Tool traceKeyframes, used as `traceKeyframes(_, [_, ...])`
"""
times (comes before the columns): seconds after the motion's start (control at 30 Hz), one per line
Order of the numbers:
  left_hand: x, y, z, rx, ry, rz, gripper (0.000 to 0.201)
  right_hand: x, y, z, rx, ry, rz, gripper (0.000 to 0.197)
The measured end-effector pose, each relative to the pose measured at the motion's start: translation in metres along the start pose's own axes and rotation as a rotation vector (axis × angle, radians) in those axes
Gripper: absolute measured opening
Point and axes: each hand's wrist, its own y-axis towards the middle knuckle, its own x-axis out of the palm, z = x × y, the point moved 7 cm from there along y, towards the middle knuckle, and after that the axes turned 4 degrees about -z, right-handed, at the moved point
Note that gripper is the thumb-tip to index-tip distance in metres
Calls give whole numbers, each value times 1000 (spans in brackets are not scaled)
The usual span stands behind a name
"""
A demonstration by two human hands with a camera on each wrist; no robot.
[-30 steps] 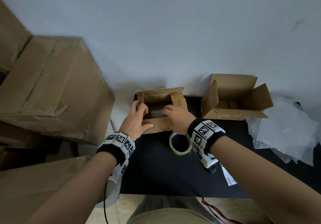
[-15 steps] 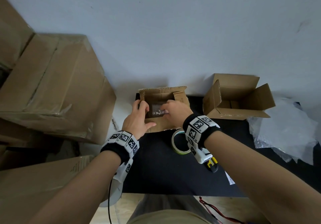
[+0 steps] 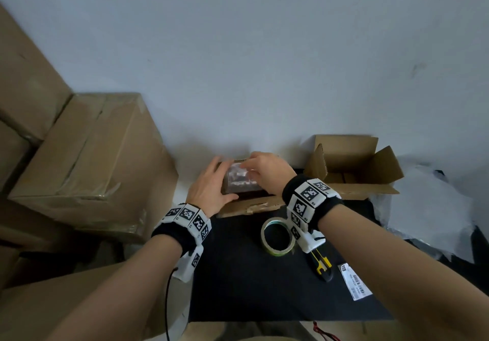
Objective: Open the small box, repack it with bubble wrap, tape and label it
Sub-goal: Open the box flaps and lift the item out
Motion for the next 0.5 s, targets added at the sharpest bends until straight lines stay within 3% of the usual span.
traceKeyframes(0.23, [-19, 5, 20, 102, -41, 18, 72, -26, -8, -4, -52, 57, 76, 27])
traceKeyframes(0.33, [-20, 5, 19, 82, -111, 35, 70, -34, -17, 7, -1, 121, 137, 34])
traceKeyframes(0.5, [-16, 6, 12, -59, -575, 65, 50, -51, -37, 43, 188, 266, 275, 60])
